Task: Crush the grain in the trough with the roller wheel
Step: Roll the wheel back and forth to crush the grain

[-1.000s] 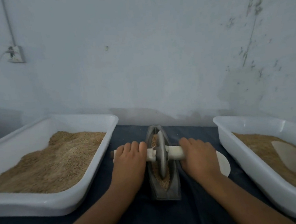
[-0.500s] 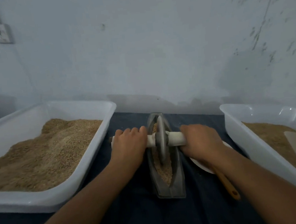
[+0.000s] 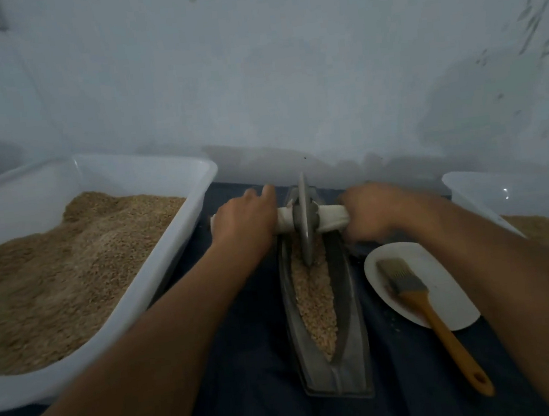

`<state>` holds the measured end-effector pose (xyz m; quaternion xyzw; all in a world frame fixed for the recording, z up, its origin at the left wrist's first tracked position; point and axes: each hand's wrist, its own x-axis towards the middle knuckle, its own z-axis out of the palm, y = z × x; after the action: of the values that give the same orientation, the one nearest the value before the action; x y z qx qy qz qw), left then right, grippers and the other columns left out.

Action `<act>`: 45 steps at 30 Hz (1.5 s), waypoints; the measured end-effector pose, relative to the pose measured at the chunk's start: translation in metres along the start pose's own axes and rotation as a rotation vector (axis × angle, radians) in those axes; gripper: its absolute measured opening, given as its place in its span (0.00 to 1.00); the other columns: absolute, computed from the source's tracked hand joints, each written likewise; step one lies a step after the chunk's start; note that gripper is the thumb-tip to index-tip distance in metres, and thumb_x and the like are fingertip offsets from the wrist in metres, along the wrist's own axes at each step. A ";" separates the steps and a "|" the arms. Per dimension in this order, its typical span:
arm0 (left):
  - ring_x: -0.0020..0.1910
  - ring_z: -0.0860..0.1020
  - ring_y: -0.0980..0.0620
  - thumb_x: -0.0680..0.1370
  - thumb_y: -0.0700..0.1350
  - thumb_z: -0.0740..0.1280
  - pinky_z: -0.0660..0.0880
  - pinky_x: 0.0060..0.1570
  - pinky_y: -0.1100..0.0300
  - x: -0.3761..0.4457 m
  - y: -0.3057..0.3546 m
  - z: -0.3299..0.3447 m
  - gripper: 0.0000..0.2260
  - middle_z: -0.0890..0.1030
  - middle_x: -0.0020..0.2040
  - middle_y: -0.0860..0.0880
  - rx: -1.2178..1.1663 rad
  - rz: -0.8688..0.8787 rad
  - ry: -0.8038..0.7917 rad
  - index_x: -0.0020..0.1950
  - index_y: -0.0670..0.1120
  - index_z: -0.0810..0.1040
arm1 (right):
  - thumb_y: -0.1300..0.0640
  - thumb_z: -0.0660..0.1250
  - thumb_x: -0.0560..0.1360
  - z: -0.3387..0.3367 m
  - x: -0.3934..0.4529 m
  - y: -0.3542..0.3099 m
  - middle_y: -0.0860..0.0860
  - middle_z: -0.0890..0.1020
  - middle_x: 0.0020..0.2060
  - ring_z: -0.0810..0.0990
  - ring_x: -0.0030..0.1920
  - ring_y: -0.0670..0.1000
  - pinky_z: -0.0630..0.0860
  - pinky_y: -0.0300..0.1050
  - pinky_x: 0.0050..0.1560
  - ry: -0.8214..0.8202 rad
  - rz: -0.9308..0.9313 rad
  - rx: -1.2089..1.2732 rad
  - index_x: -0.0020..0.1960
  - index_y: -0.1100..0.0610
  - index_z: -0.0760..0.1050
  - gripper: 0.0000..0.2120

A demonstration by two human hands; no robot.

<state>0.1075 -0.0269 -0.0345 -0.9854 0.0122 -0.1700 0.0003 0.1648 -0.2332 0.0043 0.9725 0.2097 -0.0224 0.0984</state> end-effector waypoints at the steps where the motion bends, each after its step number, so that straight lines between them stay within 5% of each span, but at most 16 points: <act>1: 0.51 0.79 0.41 0.75 0.43 0.71 0.70 0.39 0.51 -0.001 0.000 0.001 0.18 0.77 0.55 0.44 0.003 -0.009 -0.005 0.61 0.47 0.68 | 0.50 0.75 0.65 -0.001 0.000 -0.001 0.48 0.78 0.37 0.78 0.37 0.48 0.76 0.45 0.38 -0.002 -0.010 0.000 0.45 0.51 0.75 0.12; 6: 0.47 0.79 0.45 0.77 0.44 0.70 0.66 0.36 0.54 -0.012 0.007 -0.006 0.10 0.80 0.50 0.47 0.116 -0.016 0.021 0.57 0.48 0.73 | 0.50 0.73 0.63 0.008 -0.021 -0.002 0.48 0.81 0.34 0.80 0.34 0.48 0.74 0.41 0.32 -0.023 0.038 0.091 0.39 0.49 0.77 0.07; 13: 0.49 0.77 0.47 0.74 0.42 0.70 0.65 0.46 0.54 -0.061 0.014 -0.011 0.15 0.78 0.50 0.49 0.069 0.081 0.184 0.50 0.50 0.65 | 0.45 0.68 0.70 0.044 -0.071 -0.018 0.43 0.71 0.33 0.71 0.33 0.50 0.61 0.43 0.30 0.460 0.079 0.023 0.45 0.43 0.69 0.09; 19: 0.51 0.72 0.48 0.75 0.42 0.65 0.67 0.56 0.54 -0.099 0.015 -0.012 0.12 0.73 0.51 0.49 0.057 0.142 0.286 0.54 0.49 0.66 | 0.56 0.76 0.66 0.061 -0.109 -0.039 0.48 0.75 0.29 0.72 0.25 0.53 0.45 0.40 0.28 0.764 0.094 -0.024 0.40 0.52 0.69 0.14; 24: 0.49 0.70 0.47 0.73 0.43 0.66 0.67 0.57 0.52 -0.114 0.018 -0.015 0.13 0.71 0.51 0.47 0.091 0.207 0.329 0.54 0.48 0.65 | 0.57 0.76 0.68 0.065 -0.125 -0.043 0.49 0.76 0.32 0.73 0.29 0.52 0.60 0.44 0.28 0.810 0.094 0.000 0.43 0.53 0.70 0.14; 30: 0.49 0.71 0.45 0.72 0.44 0.69 0.70 0.57 0.49 -0.126 0.014 -0.009 0.17 0.73 0.51 0.45 0.073 0.186 0.355 0.58 0.46 0.69 | 0.58 0.76 0.65 0.062 -0.126 -0.045 0.49 0.74 0.31 0.71 0.29 0.53 0.57 0.45 0.32 0.885 0.061 -0.029 0.42 0.53 0.70 0.15; 37: 0.45 0.73 0.46 0.72 0.43 0.68 0.71 0.51 0.52 -0.101 0.011 -0.002 0.12 0.74 0.47 0.47 0.056 0.171 0.363 0.52 0.48 0.69 | 0.49 0.73 0.68 0.060 -0.100 -0.034 0.45 0.72 0.31 0.67 0.28 0.50 0.51 0.41 0.28 0.710 0.125 -0.038 0.41 0.48 0.64 0.16; 41: 0.45 0.76 0.46 0.72 0.43 0.69 0.68 0.46 0.53 -0.076 0.012 -0.002 0.11 0.78 0.45 0.48 0.069 0.124 0.311 0.47 0.49 0.68 | 0.45 0.68 0.71 0.048 -0.076 -0.022 0.44 0.76 0.36 0.72 0.35 0.51 0.65 0.45 0.33 0.492 0.130 0.019 0.45 0.45 0.68 0.10; 45: 0.44 0.78 0.46 0.75 0.43 0.68 0.61 0.43 0.54 -0.052 0.012 0.001 0.13 0.79 0.45 0.49 0.133 0.055 0.248 0.44 0.51 0.62 | 0.43 0.69 0.68 0.032 -0.051 -0.012 0.42 0.72 0.35 0.73 0.36 0.50 0.65 0.44 0.33 0.267 0.081 0.045 0.42 0.42 0.68 0.09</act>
<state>0.0583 -0.0379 -0.0529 -0.9538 0.0280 -0.2910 0.0687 0.1134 -0.2499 -0.0250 0.9765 0.1810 0.1065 0.0489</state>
